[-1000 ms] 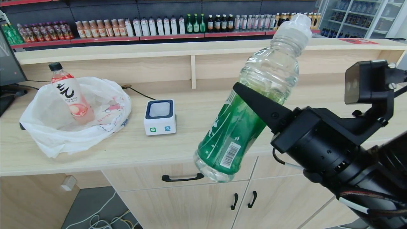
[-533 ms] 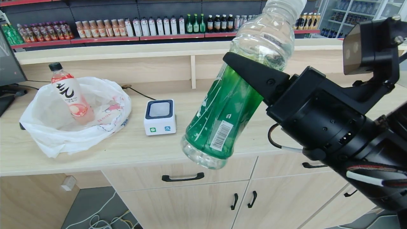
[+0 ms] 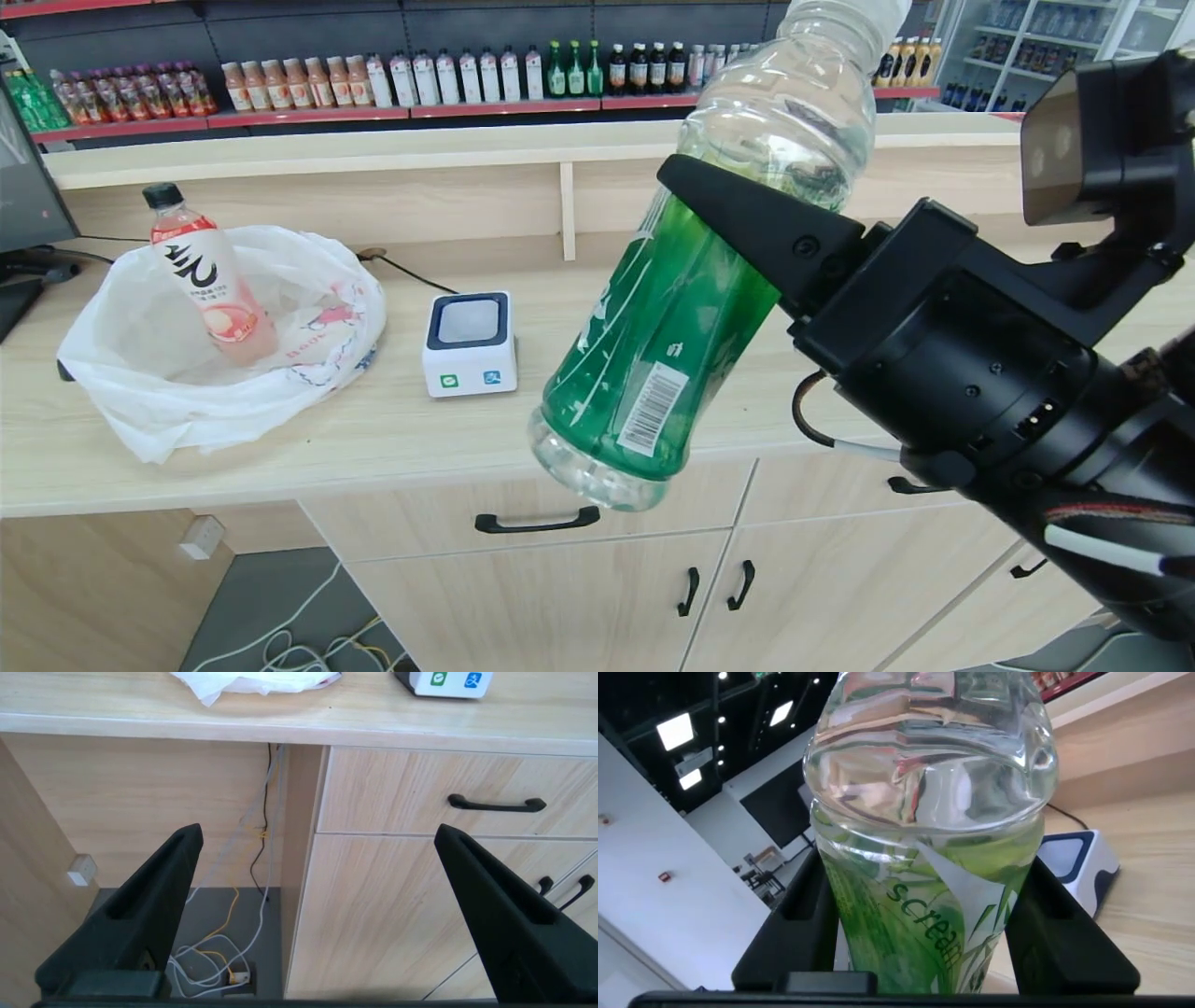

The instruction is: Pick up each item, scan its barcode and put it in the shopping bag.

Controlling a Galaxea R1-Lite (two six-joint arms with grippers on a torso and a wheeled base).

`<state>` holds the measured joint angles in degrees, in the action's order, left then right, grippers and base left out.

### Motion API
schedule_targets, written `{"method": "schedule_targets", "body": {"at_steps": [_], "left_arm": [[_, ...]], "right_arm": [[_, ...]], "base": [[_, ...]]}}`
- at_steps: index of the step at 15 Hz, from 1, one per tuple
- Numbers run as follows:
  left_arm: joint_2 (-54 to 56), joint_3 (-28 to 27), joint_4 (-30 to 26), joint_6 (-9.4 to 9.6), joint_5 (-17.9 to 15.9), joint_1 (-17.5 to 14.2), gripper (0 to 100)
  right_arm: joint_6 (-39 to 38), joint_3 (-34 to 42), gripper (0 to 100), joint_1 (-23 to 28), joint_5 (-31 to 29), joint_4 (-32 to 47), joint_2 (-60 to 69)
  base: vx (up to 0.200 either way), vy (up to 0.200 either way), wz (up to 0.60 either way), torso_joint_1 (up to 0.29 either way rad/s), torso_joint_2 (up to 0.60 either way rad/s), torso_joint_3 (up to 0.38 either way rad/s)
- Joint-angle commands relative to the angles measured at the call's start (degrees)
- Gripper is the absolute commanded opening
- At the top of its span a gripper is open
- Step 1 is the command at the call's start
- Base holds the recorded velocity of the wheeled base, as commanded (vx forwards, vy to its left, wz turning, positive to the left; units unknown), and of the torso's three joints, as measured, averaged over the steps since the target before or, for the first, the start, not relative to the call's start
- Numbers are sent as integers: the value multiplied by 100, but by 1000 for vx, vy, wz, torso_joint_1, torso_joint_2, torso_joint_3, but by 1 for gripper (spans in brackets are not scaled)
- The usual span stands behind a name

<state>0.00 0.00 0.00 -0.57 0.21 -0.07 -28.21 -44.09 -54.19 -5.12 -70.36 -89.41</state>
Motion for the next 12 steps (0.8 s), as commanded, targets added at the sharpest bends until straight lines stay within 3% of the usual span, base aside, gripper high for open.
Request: {"method": "schedule_targets", "body": {"at_steps": [1, 12], "left_arm": [[0, 0, 0, -4, 6, -1, 100], [0, 0, 0, -4, 6, -1, 100]], "right_arm": [[0, 24, 0, -4, -7, -4, -7], [228, 191, 0, -22, -33, -4, -42]], "base": [[0, 0, 0, 0, 0, 0], [0, 0, 0, 0, 0, 0]]}}
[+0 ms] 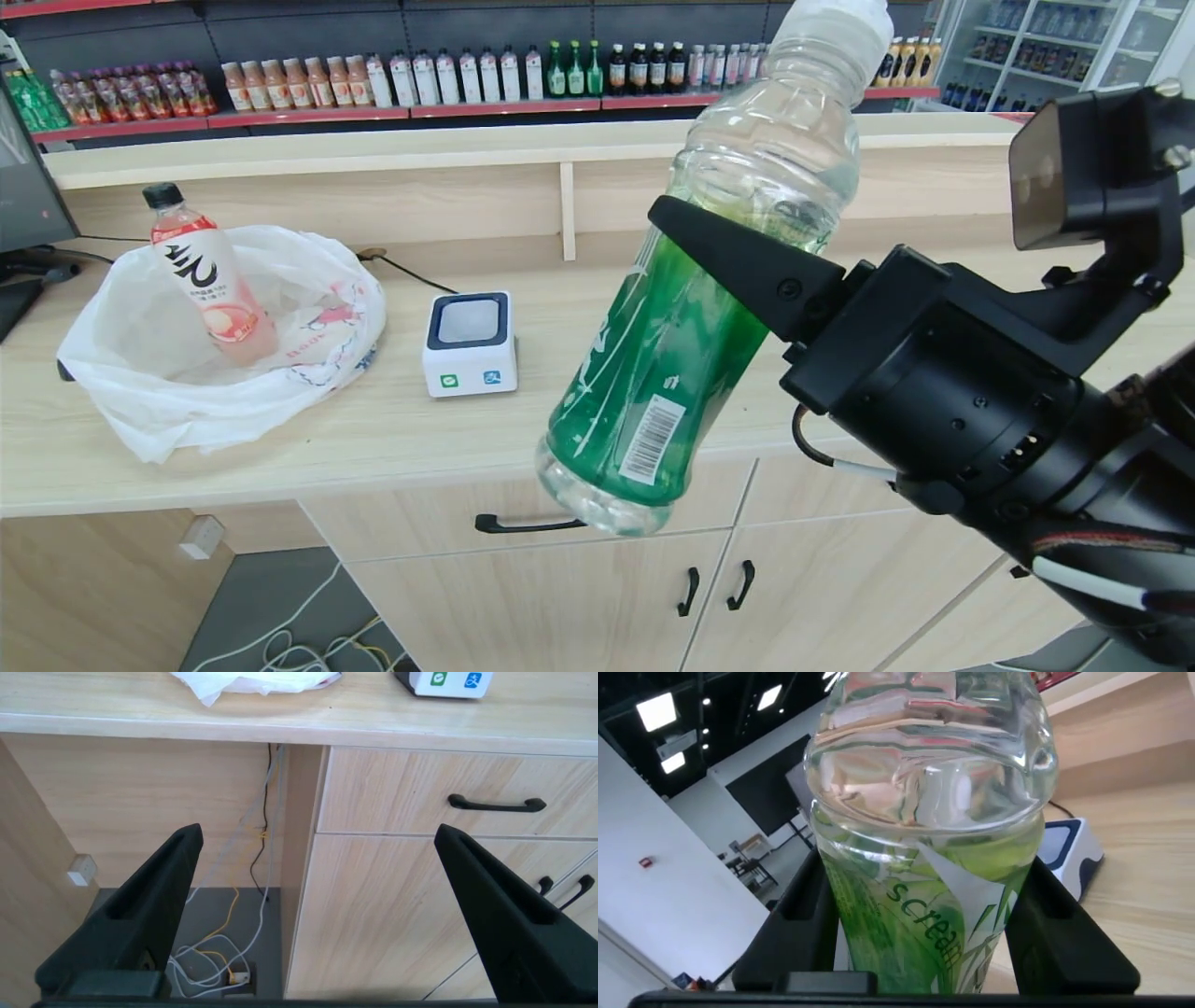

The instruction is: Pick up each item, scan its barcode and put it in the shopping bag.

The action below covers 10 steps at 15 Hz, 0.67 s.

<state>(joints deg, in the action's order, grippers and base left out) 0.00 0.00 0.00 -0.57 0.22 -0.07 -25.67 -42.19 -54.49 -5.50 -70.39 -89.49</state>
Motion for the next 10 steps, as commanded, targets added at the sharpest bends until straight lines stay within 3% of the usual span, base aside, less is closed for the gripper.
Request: {"method": "schedule_targets", "body": {"at_steps": [1, 6, 10], "left_arm": [[0, 0, 0, -4, 4, -1, 100], [0, 0, 0, -4, 4, -1, 100], [0, 0, 0, -4, 4, -1, 100]], "right_arm": [[89, 0, 0, 26, -21, -1, -60], [563, 27, 0, 105, -435, -1, -139], [1706, 686, 0, 668, -452, -238, -139]], "base": [[0, 0, 0, 0, 0, 0], [0, 0, 0, 0, 0, 0], [0, 0, 0, 0, 0, 0]]}}
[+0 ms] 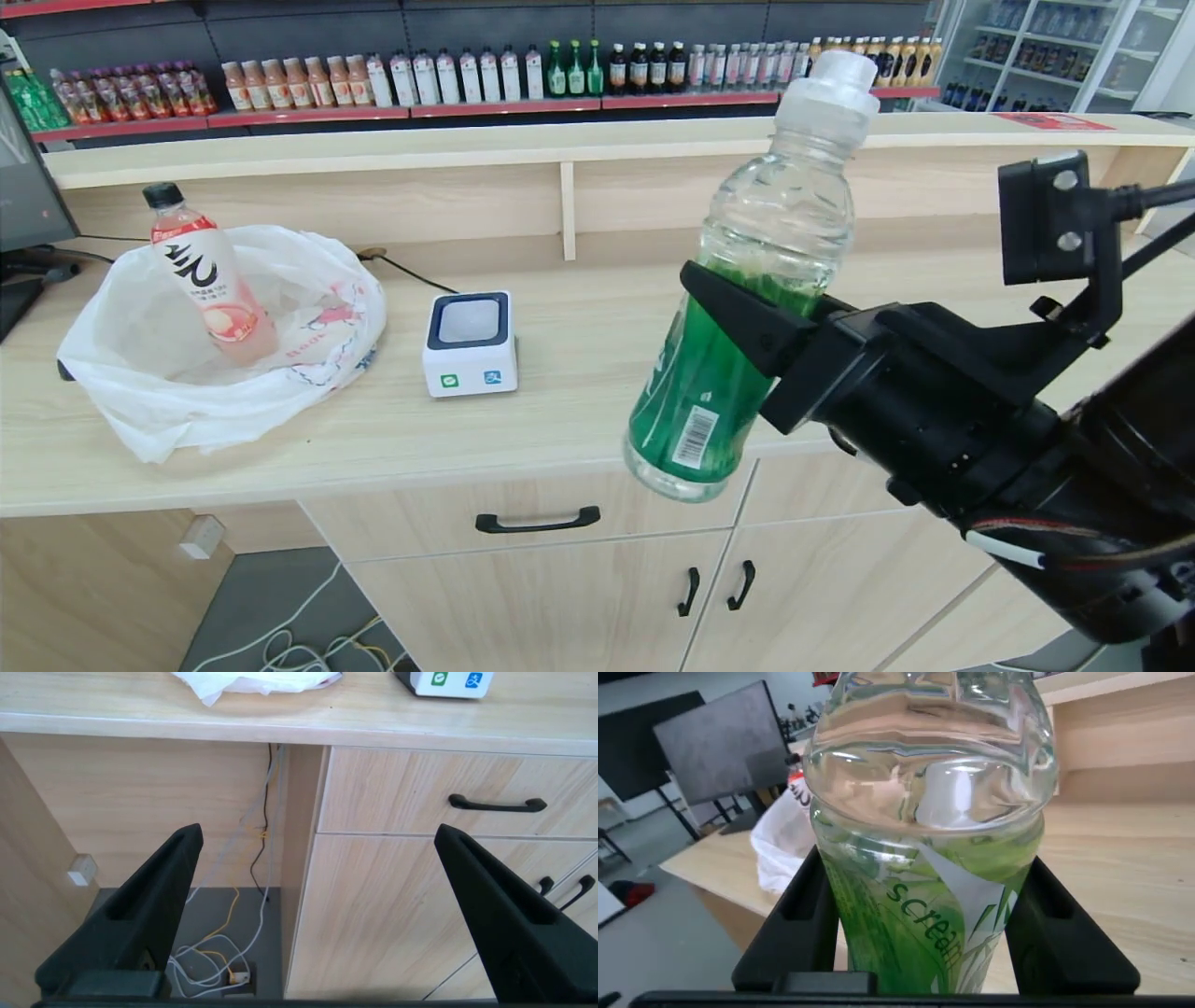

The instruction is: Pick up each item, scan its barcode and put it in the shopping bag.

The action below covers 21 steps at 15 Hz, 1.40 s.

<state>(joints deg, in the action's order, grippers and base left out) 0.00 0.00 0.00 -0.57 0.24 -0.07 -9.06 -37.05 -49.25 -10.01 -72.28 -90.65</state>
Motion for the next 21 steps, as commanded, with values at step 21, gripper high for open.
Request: {"method": "schedule_targets", "body": {"at_steps": [21], "left_arm": [[0, 0, 0, 5, 2, -1, 100]], "right_arm": [[1776, 1112, 0, 1603, -353, -1632, -23]], "base": [[0, 48, 0, 2, 0, 1]]}}
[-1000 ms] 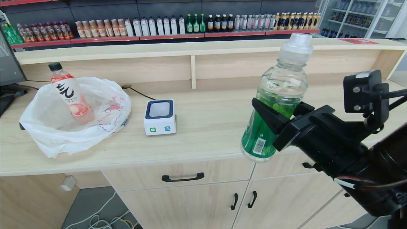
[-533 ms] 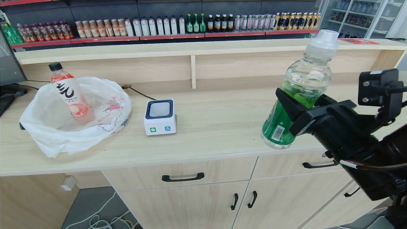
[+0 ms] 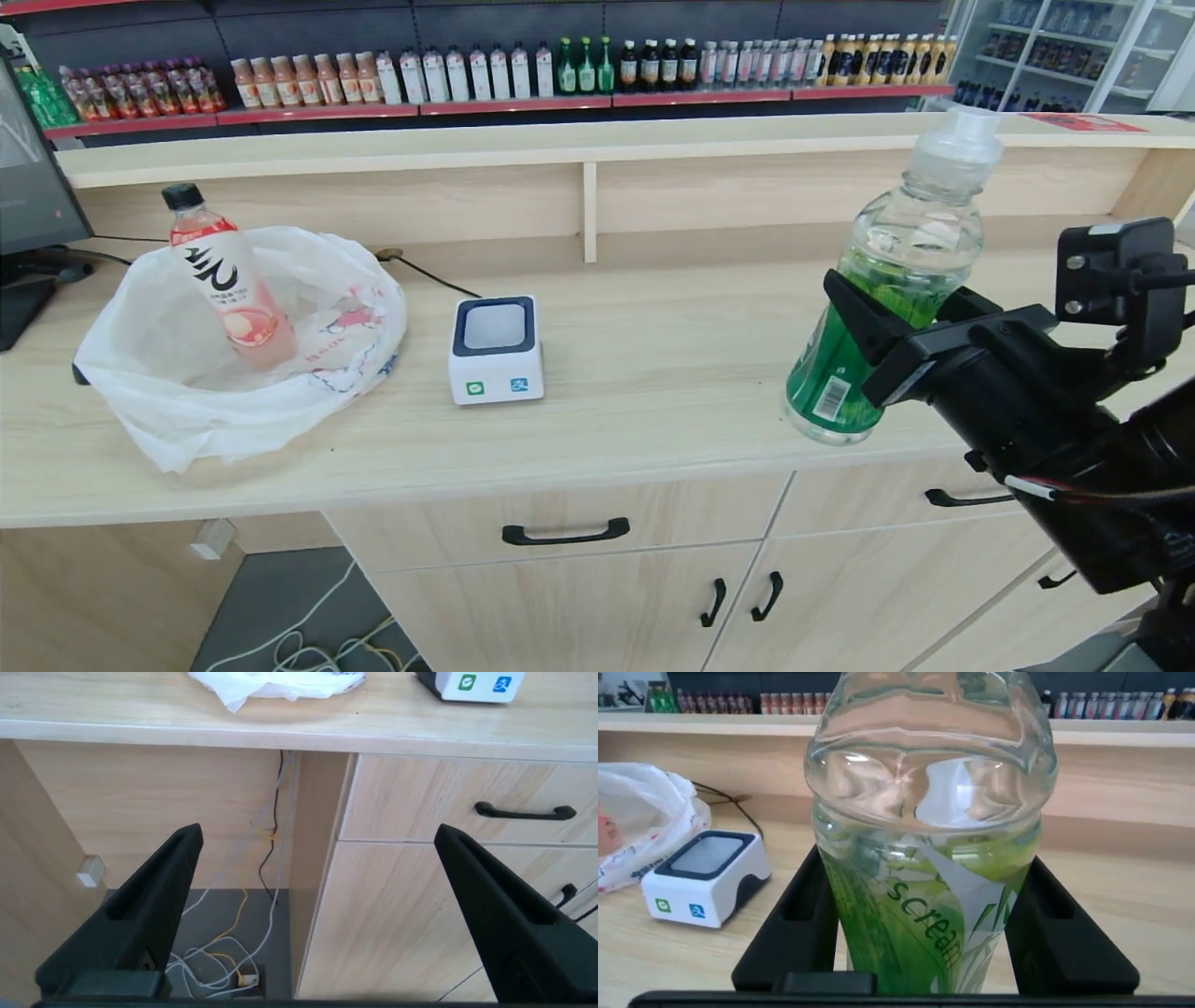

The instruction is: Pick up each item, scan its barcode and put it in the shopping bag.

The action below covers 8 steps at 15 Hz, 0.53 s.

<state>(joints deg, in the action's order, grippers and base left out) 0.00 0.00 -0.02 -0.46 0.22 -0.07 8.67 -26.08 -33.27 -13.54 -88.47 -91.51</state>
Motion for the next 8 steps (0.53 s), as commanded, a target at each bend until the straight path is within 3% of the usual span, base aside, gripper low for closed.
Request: {"method": "schedule_targets", "body": {"at_steps": [1, 8], "left_arm": [[0, 0, 2, -6, -4, -1, 100], [0, 0, 2, -6, 4, -1, 100]], "right_arm": [[-14, 15, 0, 75, -26, -57, 64], [-14, 68, 0, 189, -26, -74, -68]], "base": [[0, 200, 0, 12, 12, 2], [0, 200, 0, 3, 3, 2]]}}
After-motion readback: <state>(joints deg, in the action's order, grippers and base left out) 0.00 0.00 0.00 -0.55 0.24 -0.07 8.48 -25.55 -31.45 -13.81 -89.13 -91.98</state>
